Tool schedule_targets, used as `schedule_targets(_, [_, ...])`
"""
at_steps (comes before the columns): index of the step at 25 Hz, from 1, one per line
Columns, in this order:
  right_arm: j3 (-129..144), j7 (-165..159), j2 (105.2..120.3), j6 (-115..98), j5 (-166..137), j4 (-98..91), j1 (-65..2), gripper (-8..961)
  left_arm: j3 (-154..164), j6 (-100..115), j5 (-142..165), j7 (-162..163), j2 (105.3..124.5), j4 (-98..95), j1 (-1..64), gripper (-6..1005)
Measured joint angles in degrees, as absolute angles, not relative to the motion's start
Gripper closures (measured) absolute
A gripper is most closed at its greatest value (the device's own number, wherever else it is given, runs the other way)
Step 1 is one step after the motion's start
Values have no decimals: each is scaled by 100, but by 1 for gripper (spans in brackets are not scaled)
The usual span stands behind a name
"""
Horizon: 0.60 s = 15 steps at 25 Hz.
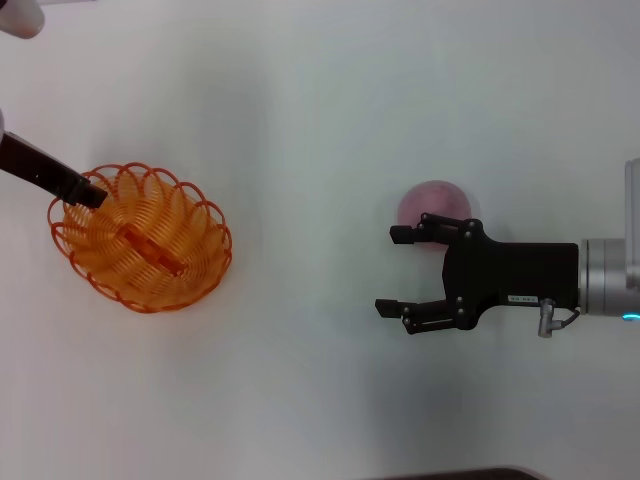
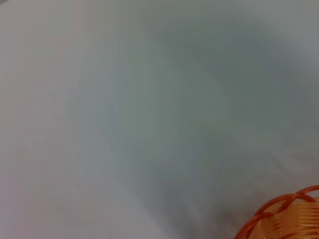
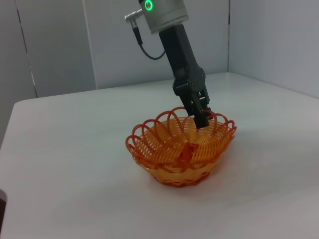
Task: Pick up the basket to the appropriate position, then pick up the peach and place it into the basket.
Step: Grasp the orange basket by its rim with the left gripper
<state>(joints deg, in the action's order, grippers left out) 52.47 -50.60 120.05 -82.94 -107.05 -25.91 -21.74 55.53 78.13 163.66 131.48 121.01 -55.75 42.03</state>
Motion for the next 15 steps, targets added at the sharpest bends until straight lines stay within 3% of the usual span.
schedule_targets(3, [5247, -5054, 12006, -8294, -10705, -2591, -2177, 9, 5568, 7813, 16366, 13141, 12104, -5571, 4203, 476])
schedule_targets(9, [5247, -5053, 12015, -8294, -10713, -2592, -2181, 9, 5647, 7831, 16365, 13168, 12099, -5565, 4198, 680])
schedule_targets(11, [5247, -5053, 12017, -8294, -10714, -2592, -2184, 9, 5647, 7843, 16365, 13169, 12095, -5563, 4197, 846])
schedule_targets(15, [5247, -5053, 12016, -8295, -10714, -2593, -2189, 9, 5649, 7860, 16365, 13172, 12093, -5563, 4201, 869])
